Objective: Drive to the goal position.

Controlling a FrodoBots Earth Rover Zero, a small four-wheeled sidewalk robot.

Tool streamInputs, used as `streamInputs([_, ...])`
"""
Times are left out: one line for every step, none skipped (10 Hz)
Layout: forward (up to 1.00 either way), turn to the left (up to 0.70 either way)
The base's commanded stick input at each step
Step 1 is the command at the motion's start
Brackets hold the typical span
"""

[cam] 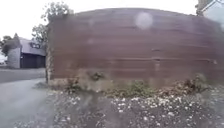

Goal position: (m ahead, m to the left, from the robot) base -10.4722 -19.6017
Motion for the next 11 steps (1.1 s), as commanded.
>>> streamInputs([0.26,-0.66])
streamInputs([0.26,-0.66])
streamInputs([0.26,-0.36])
streamInputs([0.18,-0.1])
streamInputs([-0.02,0.06])
streamInputs([-0.42,0.1])
streamInputs([-0.43,0.26])
streamInputs([-0.43,0.26])
streamInputs([-0.45,0.27])
streamInputs([-0.45,0.27])
streamInputs([-0.45,0.27])
